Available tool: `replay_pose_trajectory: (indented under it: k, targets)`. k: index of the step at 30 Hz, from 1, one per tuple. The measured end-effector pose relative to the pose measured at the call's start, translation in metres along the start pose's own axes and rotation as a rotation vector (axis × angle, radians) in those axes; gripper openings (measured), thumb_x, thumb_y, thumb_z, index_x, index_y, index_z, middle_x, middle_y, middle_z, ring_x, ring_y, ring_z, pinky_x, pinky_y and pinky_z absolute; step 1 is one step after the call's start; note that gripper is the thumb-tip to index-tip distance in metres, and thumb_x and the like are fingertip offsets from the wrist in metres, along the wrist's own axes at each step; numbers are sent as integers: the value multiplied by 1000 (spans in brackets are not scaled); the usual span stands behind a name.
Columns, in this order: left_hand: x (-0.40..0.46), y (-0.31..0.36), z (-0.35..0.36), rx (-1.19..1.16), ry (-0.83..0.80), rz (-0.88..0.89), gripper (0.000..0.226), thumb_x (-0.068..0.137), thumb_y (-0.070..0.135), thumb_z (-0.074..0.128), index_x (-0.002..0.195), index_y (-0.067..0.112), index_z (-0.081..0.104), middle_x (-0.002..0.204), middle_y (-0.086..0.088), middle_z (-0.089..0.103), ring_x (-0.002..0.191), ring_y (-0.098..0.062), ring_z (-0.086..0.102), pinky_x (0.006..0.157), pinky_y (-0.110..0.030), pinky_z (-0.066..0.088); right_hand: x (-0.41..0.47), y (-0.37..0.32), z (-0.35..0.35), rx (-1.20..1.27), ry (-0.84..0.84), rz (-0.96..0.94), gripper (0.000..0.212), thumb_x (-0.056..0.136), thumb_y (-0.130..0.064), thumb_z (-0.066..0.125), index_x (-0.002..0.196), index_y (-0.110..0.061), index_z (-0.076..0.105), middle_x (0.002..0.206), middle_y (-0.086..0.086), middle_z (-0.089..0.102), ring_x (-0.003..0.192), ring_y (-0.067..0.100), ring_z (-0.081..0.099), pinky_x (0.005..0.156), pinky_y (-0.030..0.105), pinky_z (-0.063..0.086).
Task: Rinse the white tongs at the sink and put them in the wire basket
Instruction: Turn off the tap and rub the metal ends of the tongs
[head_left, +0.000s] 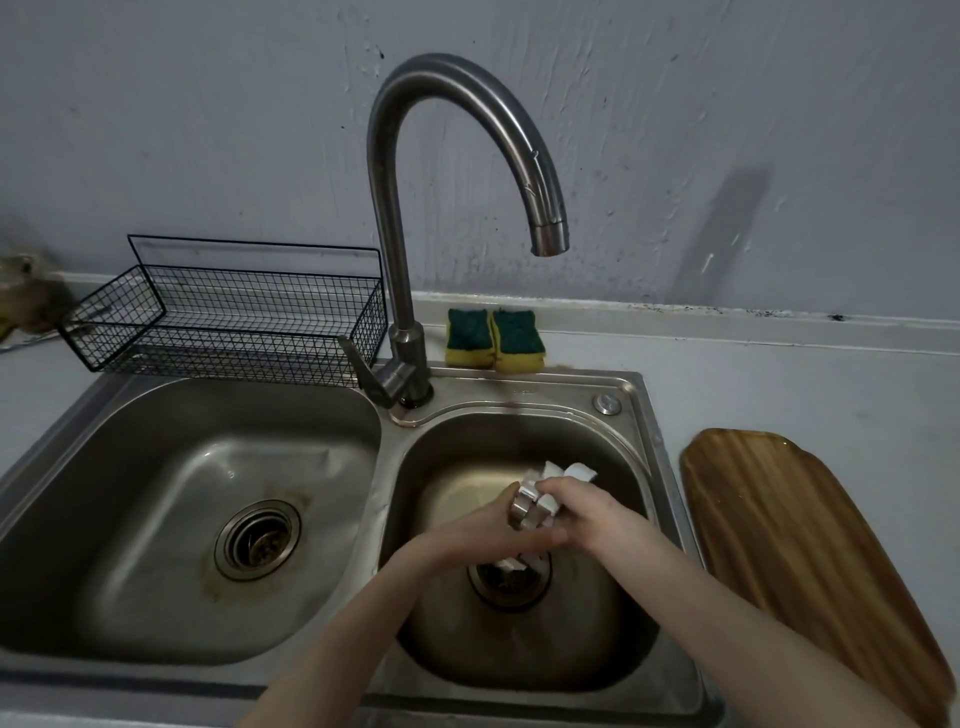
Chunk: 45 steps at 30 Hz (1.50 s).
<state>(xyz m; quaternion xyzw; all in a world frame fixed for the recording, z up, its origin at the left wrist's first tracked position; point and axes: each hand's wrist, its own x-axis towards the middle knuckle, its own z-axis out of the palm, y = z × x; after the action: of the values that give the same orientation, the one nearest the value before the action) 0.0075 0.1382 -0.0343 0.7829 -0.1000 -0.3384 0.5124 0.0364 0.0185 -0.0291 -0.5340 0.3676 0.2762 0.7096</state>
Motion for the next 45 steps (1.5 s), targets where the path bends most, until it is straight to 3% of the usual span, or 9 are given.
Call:
replay_pose_trajectory:
  k: [4, 10, 15, 21, 24, 27, 32, 37, 45]
  targets:
    - [-3, -2, -1, 106, -24, -43, 80, 70, 39, 70, 136, 25, 27, 102, 16, 55, 105, -7, 55, 101, -28, 43, -4, -2, 1, 26, 15, 0, 32, 90, 5, 43, 121, 3, 48, 76, 21, 54, 72, 33, 59, 77, 44, 45]
    - [2, 1, -4, 192, 201, 79, 58, 72, 34, 72, 124, 20, 50, 108, 6, 66, 99, -9, 63, 96, -33, 50, -18, -9, 0, 104, 3, -44, 23, 91, 6, 44, 114, 9, 48, 99, 24, 58, 111, 37, 58, 80, 43, 43]
    - [1, 11, -19, 26, 313, 134, 42, 75, 20, 72, 114, 9, 60, 84, 9, 66, 80, -3, 63, 93, -30, 49, -18, -12, -7, 60, -105, 0, 19, 94, -14, 49, 87, 3, 54, 44, 16, 65, 33, 20, 62, 33, 22, 47]
    - [2, 18, -26, -189, 409, 132, 37, 81, 16, 67, 113, 28, 53, 88, 4, 67, 76, 6, 66, 69, -7, 49, -20, -13, -1, -174, -347, -73, 38, 95, -38, 39, 87, -9, 61, 60, 3, 65, 62, 13, 63, 66, 27, 45]
    - [0, 23, -31, -258, 367, 97, 49, 88, 28, 56, 134, 24, 40, 110, -5, 67, 101, -11, 65, 88, -18, 50, -19, -13, -3, -217, -372, -140, 34, 95, -36, 41, 93, -10, 62, 63, 4, 68, 56, 11, 64, 69, 28, 46]
    - [0, 25, -33, -250, 379, 35, 50, 93, 45, 39, 135, 19, 44, 124, -10, 60, 117, -25, 56, 106, -39, 42, -18, -13, -5, -261, -345, -204, 31, 95, -32, 42, 90, -10, 63, 63, 2, 67, 55, 10, 63, 70, 26, 44]
    - [1, 24, -30, -301, 400, 10, 36, 99, 24, 34, 123, 12, 56, 105, -8, 63, 90, -13, 62, 75, -17, 51, -19, -10, -2, -471, -157, -426, 39, 91, -24, 53, 128, -12, 49, 96, 7, 66, 86, 17, 64, 82, 31, 52]
    - [3, 28, -33, -168, 388, 20, 35, 92, 7, 45, 127, 8, 51, 98, -9, 60, 94, -17, 58, 95, -35, 50, -19, -9, 0, -647, -103, -605, 36, 88, -23, 58, 122, -13, 55, 86, 5, 67, 76, 13, 62, 74, 26, 50]
    - [4, 30, -37, 0, 315, 5, 42, 84, 5, 58, 125, 10, 47, 89, -2, 60, 82, -12, 56, 79, -27, 48, -20, -8, -3, -886, -12, -813, 33, 86, -16, 60, 119, -9, 58, 96, 11, 73, 86, 19, 69, 77, 24, 54]
